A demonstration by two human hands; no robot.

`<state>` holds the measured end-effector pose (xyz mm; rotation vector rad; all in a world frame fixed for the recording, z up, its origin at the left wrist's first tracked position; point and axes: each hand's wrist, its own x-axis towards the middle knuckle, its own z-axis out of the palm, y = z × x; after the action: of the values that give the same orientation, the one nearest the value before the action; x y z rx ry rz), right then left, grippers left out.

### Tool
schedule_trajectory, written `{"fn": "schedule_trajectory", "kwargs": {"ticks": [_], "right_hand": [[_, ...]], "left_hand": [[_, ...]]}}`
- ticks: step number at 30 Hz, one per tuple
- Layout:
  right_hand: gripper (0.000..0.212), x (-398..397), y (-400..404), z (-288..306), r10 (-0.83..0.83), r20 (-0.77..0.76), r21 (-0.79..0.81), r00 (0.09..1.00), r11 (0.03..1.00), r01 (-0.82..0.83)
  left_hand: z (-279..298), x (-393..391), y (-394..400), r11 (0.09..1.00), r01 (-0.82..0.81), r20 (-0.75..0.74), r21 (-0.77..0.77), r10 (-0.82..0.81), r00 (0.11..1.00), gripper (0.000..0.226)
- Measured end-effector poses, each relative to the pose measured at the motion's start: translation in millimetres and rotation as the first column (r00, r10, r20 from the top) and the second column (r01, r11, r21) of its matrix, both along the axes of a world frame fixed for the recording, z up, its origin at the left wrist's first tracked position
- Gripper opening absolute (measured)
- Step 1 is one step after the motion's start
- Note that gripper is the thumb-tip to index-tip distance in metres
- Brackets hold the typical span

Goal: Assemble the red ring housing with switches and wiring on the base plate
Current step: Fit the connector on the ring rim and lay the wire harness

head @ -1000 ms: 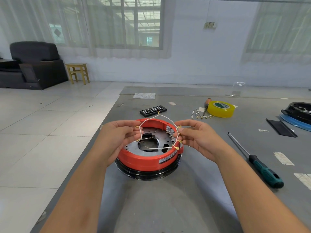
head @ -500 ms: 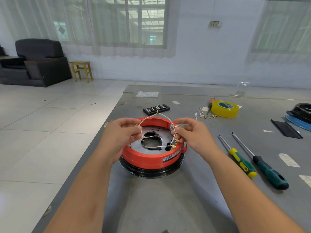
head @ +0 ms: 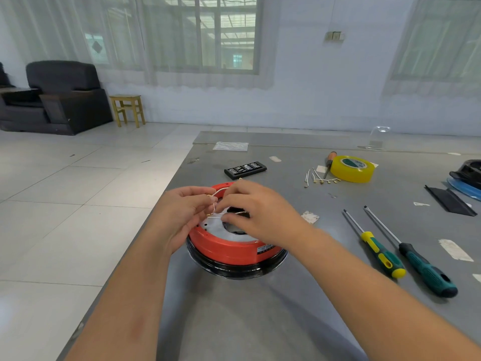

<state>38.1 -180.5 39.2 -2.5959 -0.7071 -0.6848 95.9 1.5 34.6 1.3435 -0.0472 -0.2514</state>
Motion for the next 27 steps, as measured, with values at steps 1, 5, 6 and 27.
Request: {"fn": "schedule_trajectory", "kwargs": {"ticks": [1,5,6,27], "right_hand": [[0.017,2,4,0,0.029,-0.015,-0.004,0.999,1.0,-0.029],[0.013,5,13,0,0.056,-0.011,-0.002,0.998,0.998,-0.056],[0.012,5,13,1,0.054,-0.006,0.003,0.999,0.999,-0.054],[0.007,36,11,4,0.017,-0.164,0.022,0.986,1.0,-0.013]], "left_hand": [[0,0,1,1.0,0.006,0.006,0.004,-0.006,1.0,0.019],[0,-1,3,1.0,0.025,0.023,0.003,-0.025,0.999,0.021],[0,-1,3,1.0,0.029,0.023,0.005,-0.029,0.999,0.021],[-23,19,35,0.869,-0.394,0.39,0.299,0.266,0.882,0.014]]}}
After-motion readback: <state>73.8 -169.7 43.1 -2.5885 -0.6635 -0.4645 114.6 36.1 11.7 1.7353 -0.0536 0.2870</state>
